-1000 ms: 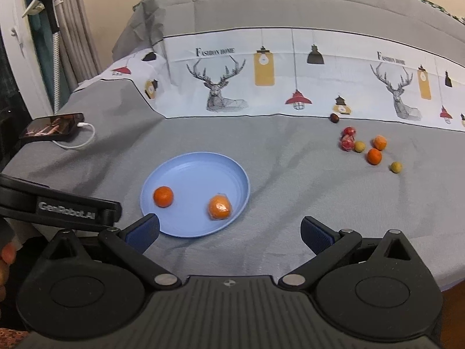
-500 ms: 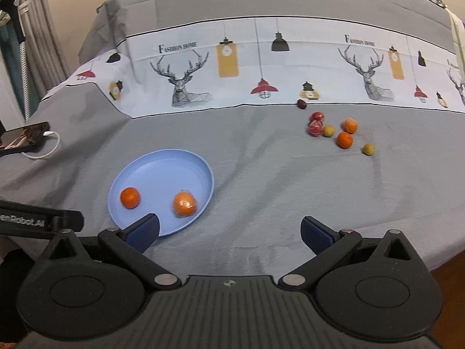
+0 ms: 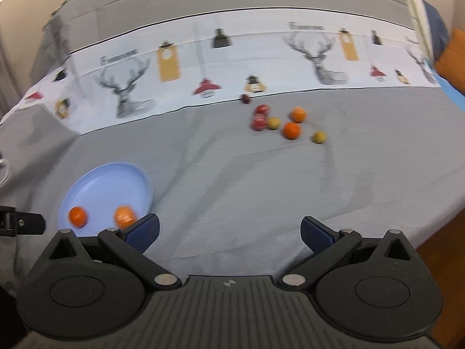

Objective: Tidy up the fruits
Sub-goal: 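Grasp a red wrapped fruit with the left gripper while the right gripper grasps another wrapped orange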

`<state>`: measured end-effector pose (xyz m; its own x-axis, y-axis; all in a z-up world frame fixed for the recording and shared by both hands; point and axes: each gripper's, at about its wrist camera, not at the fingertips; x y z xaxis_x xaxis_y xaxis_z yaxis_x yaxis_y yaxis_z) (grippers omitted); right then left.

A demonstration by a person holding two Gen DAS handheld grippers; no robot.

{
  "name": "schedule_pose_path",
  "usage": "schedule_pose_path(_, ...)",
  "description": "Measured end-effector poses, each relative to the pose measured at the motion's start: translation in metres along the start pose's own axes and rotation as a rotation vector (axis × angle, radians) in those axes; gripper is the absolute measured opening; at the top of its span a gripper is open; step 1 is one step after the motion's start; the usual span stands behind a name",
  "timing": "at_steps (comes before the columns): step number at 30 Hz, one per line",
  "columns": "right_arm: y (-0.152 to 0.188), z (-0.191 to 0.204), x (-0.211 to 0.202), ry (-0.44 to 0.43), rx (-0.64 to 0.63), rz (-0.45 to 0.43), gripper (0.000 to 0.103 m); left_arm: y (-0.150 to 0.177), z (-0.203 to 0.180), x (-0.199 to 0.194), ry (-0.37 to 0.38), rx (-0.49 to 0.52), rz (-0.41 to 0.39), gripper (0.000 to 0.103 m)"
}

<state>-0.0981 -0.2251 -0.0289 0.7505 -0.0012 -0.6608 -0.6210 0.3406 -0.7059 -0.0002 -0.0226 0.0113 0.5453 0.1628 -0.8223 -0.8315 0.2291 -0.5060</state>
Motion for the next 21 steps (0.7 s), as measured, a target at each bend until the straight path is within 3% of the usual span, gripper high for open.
schedule_pose_path(6, -0.030, -0.051, 0.001, 0.083, 0.011, -0.069, 0.102, -0.041, -0.050, 0.010, 0.062, 0.044, -0.062, 0.103)
schedule_pose_path(13, -0.082, -0.132, 0.048, 0.179, 0.061, -0.144, 0.102, -0.109, -0.156, 0.056, 0.167, 0.122, -0.075, 0.103)
schedule_pose_path(16, -0.107, -0.169, 0.090, 0.136, 0.101, -0.123, 0.102, -0.129, -0.209, 0.087, 0.193, 0.204, -0.118, 0.103)
schedule_pose_path(21, -0.143, -0.215, 0.177, 0.075, 0.089, -0.003, 0.102, -0.156, -0.277, 0.151, 0.218, 0.320, -0.146, 0.103)
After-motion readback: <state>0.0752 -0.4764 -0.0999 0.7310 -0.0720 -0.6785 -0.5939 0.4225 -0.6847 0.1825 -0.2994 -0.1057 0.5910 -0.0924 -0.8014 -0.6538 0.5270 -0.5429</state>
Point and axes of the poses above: each gripper's, at about its wrist camera, not at the fingertips, and x roughly the way its jaws point, z to its left, y to its underside, and after that the axes turned 13 degrees about -y, right-handed
